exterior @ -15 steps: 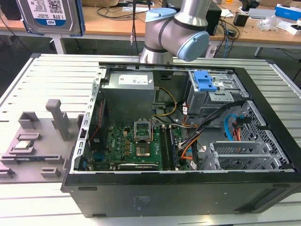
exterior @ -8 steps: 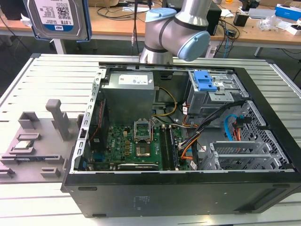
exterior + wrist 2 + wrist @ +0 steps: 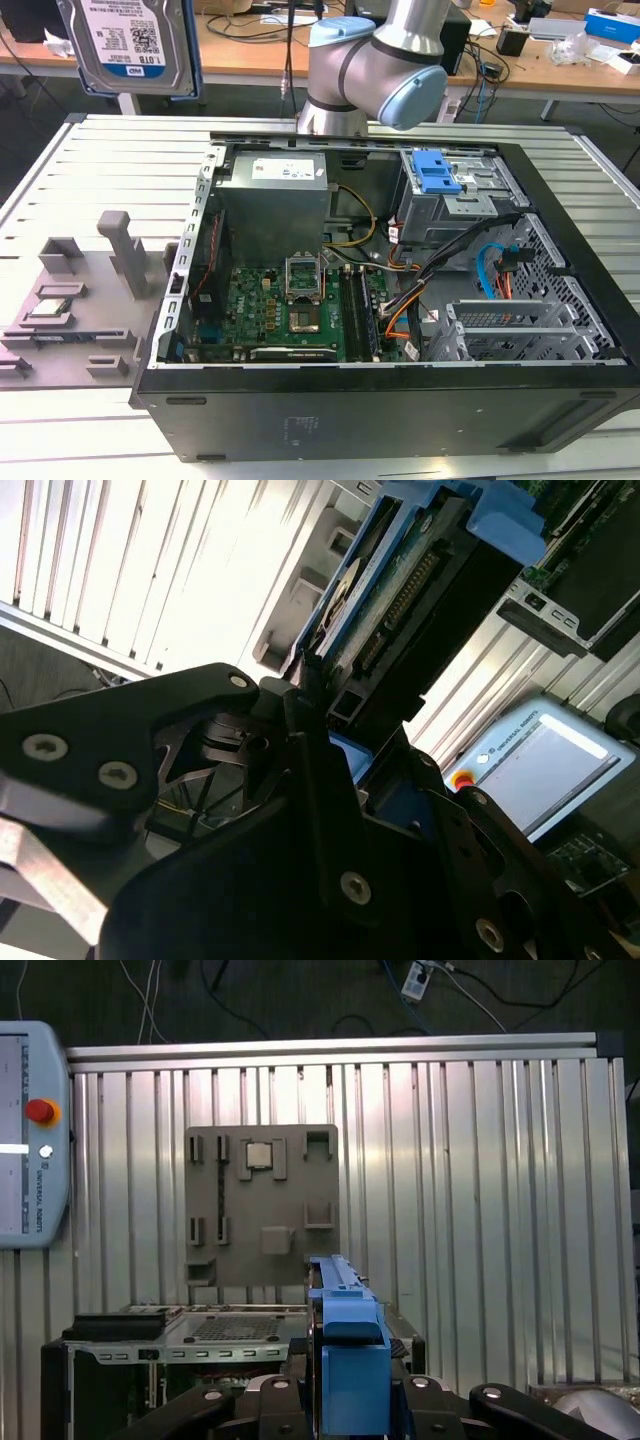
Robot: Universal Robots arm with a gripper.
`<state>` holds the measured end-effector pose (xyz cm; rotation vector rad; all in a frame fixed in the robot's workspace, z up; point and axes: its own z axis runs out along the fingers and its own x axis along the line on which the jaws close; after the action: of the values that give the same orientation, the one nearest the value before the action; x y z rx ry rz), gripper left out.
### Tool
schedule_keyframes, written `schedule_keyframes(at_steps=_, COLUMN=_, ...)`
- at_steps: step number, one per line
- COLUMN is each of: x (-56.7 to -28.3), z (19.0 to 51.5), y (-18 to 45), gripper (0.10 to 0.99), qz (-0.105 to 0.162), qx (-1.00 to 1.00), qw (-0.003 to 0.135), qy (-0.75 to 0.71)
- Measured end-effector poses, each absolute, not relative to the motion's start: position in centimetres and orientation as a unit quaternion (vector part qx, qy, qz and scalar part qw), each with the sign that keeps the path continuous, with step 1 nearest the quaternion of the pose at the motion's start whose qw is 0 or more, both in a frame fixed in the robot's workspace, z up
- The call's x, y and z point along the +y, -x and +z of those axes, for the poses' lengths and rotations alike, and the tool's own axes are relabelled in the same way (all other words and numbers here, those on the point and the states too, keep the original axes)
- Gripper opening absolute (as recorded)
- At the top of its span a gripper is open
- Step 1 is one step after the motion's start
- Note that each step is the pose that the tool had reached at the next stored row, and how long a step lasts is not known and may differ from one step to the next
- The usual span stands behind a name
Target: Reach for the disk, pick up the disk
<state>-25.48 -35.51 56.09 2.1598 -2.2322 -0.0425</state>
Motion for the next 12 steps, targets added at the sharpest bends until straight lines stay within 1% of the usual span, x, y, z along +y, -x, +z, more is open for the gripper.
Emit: schedule_keyframes(at_steps=12, x=-35.5, z=54.8, y=24.9, gripper=0.369, qz=-0.014, qx=-0.719, qw=0.018, qy=-0.695)
